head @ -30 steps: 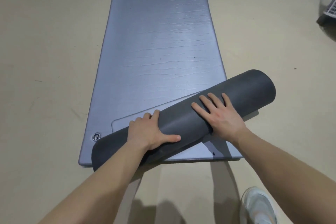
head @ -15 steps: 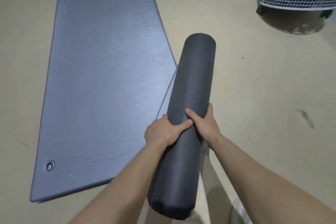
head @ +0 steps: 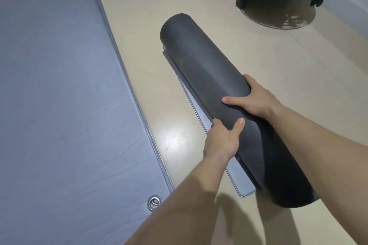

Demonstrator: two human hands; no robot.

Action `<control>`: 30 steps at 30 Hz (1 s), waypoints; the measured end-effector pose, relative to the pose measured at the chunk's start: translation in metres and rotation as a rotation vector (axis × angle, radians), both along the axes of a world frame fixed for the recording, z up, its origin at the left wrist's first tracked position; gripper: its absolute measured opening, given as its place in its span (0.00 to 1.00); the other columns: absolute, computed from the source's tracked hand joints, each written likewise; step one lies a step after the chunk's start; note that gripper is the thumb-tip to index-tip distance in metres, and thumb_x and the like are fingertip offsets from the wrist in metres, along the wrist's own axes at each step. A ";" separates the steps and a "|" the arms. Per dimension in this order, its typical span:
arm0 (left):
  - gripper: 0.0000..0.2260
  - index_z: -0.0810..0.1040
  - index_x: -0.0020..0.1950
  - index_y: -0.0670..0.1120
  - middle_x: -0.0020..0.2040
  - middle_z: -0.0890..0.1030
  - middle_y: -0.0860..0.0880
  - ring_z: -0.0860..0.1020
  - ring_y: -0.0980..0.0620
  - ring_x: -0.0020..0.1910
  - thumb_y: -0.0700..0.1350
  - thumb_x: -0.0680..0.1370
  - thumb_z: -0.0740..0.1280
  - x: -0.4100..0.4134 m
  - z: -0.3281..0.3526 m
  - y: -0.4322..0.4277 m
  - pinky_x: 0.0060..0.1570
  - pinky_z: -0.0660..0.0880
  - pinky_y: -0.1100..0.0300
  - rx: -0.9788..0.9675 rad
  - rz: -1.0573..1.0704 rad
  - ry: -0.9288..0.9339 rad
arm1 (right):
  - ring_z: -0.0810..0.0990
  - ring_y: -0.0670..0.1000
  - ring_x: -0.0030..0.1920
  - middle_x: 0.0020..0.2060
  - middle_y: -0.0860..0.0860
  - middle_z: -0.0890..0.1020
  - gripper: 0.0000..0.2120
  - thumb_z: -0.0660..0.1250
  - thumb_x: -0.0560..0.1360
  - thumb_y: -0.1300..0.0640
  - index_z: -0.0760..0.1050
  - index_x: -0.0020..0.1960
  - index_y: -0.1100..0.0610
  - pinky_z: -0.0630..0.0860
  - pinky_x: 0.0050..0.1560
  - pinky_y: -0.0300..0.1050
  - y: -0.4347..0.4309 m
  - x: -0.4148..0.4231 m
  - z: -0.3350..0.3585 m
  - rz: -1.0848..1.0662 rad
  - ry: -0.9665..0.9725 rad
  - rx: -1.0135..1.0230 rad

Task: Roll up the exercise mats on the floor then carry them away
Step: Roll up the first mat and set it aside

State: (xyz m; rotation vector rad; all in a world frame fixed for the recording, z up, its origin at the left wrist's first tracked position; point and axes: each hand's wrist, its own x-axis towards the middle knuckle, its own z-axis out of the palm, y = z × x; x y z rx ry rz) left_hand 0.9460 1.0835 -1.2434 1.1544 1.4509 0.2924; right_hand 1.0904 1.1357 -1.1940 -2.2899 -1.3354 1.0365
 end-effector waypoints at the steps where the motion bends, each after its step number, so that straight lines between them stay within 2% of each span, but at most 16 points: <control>1: 0.29 0.72 0.60 0.49 0.57 0.82 0.47 0.81 0.41 0.55 0.72 0.74 0.62 0.014 -0.001 0.007 0.57 0.79 0.44 -0.012 -0.008 -0.002 | 0.81 0.54 0.55 0.58 0.43 0.80 0.42 0.72 0.60 0.26 0.64 0.70 0.37 0.78 0.58 0.57 0.006 0.007 -0.001 0.002 -0.090 -0.004; 3: 0.22 0.71 0.51 0.48 0.50 0.84 0.42 0.84 0.39 0.46 0.67 0.76 0.64 0.034 0.000 0.021 0.51 0.82 0.43 -0.028 -0.041 -0.011 | 0.78 0.60 0.59 0.64 0.52 0.76 0.44 0.64 0.67 0.23 0.55 0.77 0.38 0.75 0.58 0.57 0.012 0.016 -0.009 0.002 -0.353 0.005; 5: 0.14 0.73 0.44 0.46 0.43 0.85 0.39 0.84 0.40 0.38 0.56 0.78 0.65 0.032 0.008 0.046 0.45 0.83 0.43 -0.060 -0.142 0.011 | 0.75 0.63 0.62 0.68 0.57 0.73 0.43 0.55 0.74 0.23 0.49 0.81 0.42 0.71 0.59 0.59 0.012 0.017 -0.017 0.002 -0.585 0.047; 6: 0.12 0.76 0.40 0.45 0.40 0.85 0.41 0.84 0.43 0.36 0.51 0.78 0.65 0.024 0.014 0.066 0.45 0.83 0.45 -0.047 -0.198 0.069 | 0.75 0.63 0.60 0.67 0.58 0.73 0.42 0.51 0.75 0.23 0.49 0.82 0.43 0.70 0.58 0.58 0.009 0.015 -0.020 0.002 -0.656 0.070; 8: 0.12 0.82 0.37 0.47 0.39 0.86 0.47 0.85 0.46 0.40 0.50 0.74 0.62 0.007 0.035 0.119 0.48 0.83 0.48 0.130 -0.245 0.274 | 0.76 0.62 0.55 0.62 0.59 0.75 0.41 0.51 0.76 0.25 0.53 0.82 0.46 0.70 0.55 0.57 0.006 0.011 -0.025 0.000 -0.744 0.117; 9: 0.12 0.83 0.40 0.49 0.42 0.86 0.50 0.84 0.46 0.44 0.50 0.73 0.61 0.003 0.047 0.150 0.49 0.81 0.51 0.290 -0.216 0.389 | 0.75 0.62 0.53 0.60 0.59 0.75 0.41 0.52 0.76 0.25 0.54 0.81 0.48 0.70 0.54 0.57 0.005 0.008 -0.026 0.005 -0.765 0.135; 11: 0.11 0.81 0.54 0.51 0.54 0.83 0.50 0.79 0.45 0.53 0.50 0.77 0.61 0.012 0.069 0.205 0.51 0.75 0.55 0.617 -0.206 0.563 | 0.74 0.62 0.52 0.60 0.60 0.74 0.41 0.53 0.76 0.26 0.56 0.81 0.49 0.70 0.55 0.58 0.007 0.007 -0.026 0.017 -0.757 0.115; 12: 0.14 0.78 0.62 0.50 0.61 0.79 0.48 0.76 0.44 0.59 0.51 0.80 0.61 0.024 0.074 0.229 0.53 0.73 0.53 0.759 -0.275 0.621 | 0.74 0.62 0.53 0.61 0.61 0.74 0.42 0.53 0.76 0.26 0.56 0.81 0.49 0.70 0.56 0.59 0.008 0.009 -0.027 0.015 -0.739 0.094; 14: 0.21 0.72 0.72 0.51 0.71 0.73 0.47 0.69 0.42 0.70 0.56 0.81 0.58 0.043 0.067 0.268 0.65 0.70 0.46 0.956 -0.525 0.748 | 0.74 0.62 0.55 0.62 0.61 0.74 0.41 0.53 0.76 0.26 0.58 0.81 0.49 0.70 0.58 0.59 0.008 0.014 -0.029 -0.012 -0.716 0.081; 16: 0.26 0.67 0.78 0.54 0.79 0.66 0.48 0.59 0.43 0.79 0.60 0.82 0.52 0.045 0.042 0.292 0.76 0.58 0.38 0.961 -0.718 0.826 | 0.74 0.62 0.54 0.62 0.61 0.74 0.40 0.54 0.76 0.28 0.62 0.79 0.51 0.71 0.57 0.58 0.010 0.017 -0.033 -0.032 -0.681 0.106; 18: 0.26 0.67 0.78 0.55 0.81 0.63 0.48 0.55 0.43 0.82 0.59 0.81 0.51 0.042 0.015 0.303 0.78 0.51 0.37 0.975 -0.721 0.790 | 0.74 0.64 0.56 0.64 0.62 0.73 0.40 0.55 0.74 0.29 0.63 0.79 0.51 0.71 0.58 0.60 0.014 0.017 -0.036 -0.034 -0.636 0.077; 20: 0.26 0.69 0.78 0.54 0.81 0.64 0.48 0.55 0.42 0.82 0.57 0.81 0.53 0.044 0.003 0.305 0.77 0.52 0.37 1.003 -0.717 0.740 | 0.75 0.65 0.57 0.65 0.62 0.74 0.39 0.53 0.73 0.30 0.65 0.78 0.50 0.70 0.59 0.62 0.017 0.015 -0.034 -0.077 -0.613 0.015; 23: 0.27 0.68 0.78 0.53 0.82 0.62 0.47 0.54 0.42 0.82 0.57 0.80 0.53 0.046 0.002 0.306 0.78 0.51 0.37 0.982 -0.730 0.718 | 0.77 0.65 0.54 0.60 0.60 0.77 0.33 0.48 0.76 0.33 0.72 0.69 0.52 0.68 0.62 0.62 0.055 0.004 -0.014 -0.342 -0.502 -0.083; 25: 0.28 0.66 0.79 0.53 0.82 0.61 0.47 0.53 0.42 0.82 0.58 0.80 0.53 0.046 0.004 0.310 0.78 0.49 0.36 0.939 -0.753 0.713 | 0.79 0.63 0.54 0.56 0.58 0.79 0.27 0.47 0.80 0.38 0.73 0.63 0.55 0.68 0.61 0.60 0.104 -0.008 -0.007 -0.463 -0.423 -0.076; 28: 0.28 0.65 0.79 0.54 0.83 0.60 0.48 0.52 0.42 0.82 0.59 0.80 0.52 0.045 0.002 0.306 0.78 0.47 0.38 0.886 -0.817 0.749 | 0.79 0.60 0.57 0.59 0.55 0.81 0.24 0.48 0.83 0.42 0.73 0.68 0.53 0.67 0.62 0.59 0.155 -0.019 -0.022 -0.448 -0.477 -0.132; 30: 0.26 0.70 0.76 0.56 0.80 0.66 0.50 0.59 0.42 0.79 0.60 0.79 0.53 0.048 0.009 0.324 0.73 0.51 0.42 0.894 -0.893 0.722 | 0.78 0.60 0.56 0.58 0.57 0.83 0.26 0.48 0.83 0.43 0.76 0.68 0.54 0.66 0.61 0.58 0.158 -0.018 -0.038 -0.459 -0.521 -0.152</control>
